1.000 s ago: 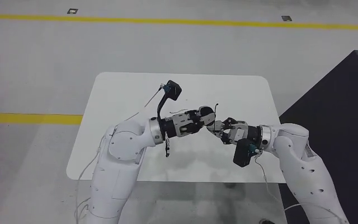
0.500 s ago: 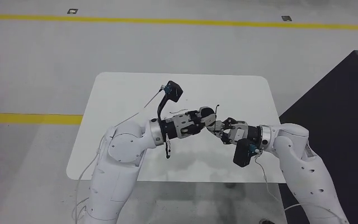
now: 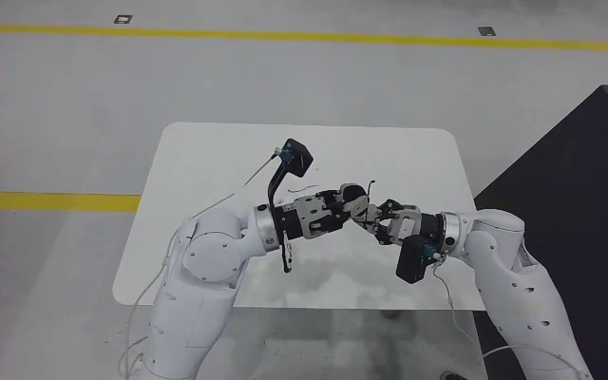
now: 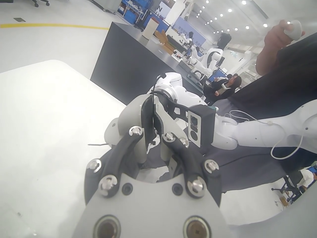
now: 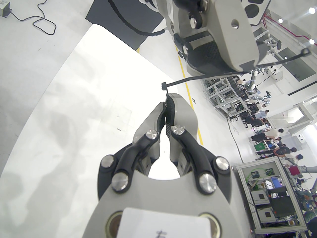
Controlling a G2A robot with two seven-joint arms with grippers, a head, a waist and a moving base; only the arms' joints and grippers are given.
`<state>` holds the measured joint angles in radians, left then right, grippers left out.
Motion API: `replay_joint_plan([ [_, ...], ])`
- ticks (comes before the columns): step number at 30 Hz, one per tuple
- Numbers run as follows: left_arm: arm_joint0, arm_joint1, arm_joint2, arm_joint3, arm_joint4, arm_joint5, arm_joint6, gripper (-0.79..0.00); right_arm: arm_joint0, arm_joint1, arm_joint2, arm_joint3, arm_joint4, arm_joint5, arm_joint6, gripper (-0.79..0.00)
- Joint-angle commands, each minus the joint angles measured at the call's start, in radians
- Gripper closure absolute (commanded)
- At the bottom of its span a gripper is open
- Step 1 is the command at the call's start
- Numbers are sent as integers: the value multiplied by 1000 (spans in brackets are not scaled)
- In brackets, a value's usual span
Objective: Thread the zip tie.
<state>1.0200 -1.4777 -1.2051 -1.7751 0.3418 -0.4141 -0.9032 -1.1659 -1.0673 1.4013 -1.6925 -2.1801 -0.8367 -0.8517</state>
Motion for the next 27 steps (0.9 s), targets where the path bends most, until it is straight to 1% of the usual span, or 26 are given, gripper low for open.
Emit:
replay_joint_plan([
  [1,0,3,1,0,-3,0,9,0,0,0,0,0,0,0,0,0],
  [12,-18,18,23,13,8,14,30,0,0,0,0,0,0,0,0,0],
  [18,-17,26,28,3,5,9,49,0,0,0,0,0,0,0,0,0],
  [19,-16,27,29,1,5,8,52,0,-2,0,0,0,2,5,5,0],
  [23,-18,32,31,-5,-3,6,66,0,-18,2,-5,-29,-7,79,72,0],
  [27,-20,37,33,1,-9,14,71,0,-35,7,-8,-52,-27,137,88,0],
])
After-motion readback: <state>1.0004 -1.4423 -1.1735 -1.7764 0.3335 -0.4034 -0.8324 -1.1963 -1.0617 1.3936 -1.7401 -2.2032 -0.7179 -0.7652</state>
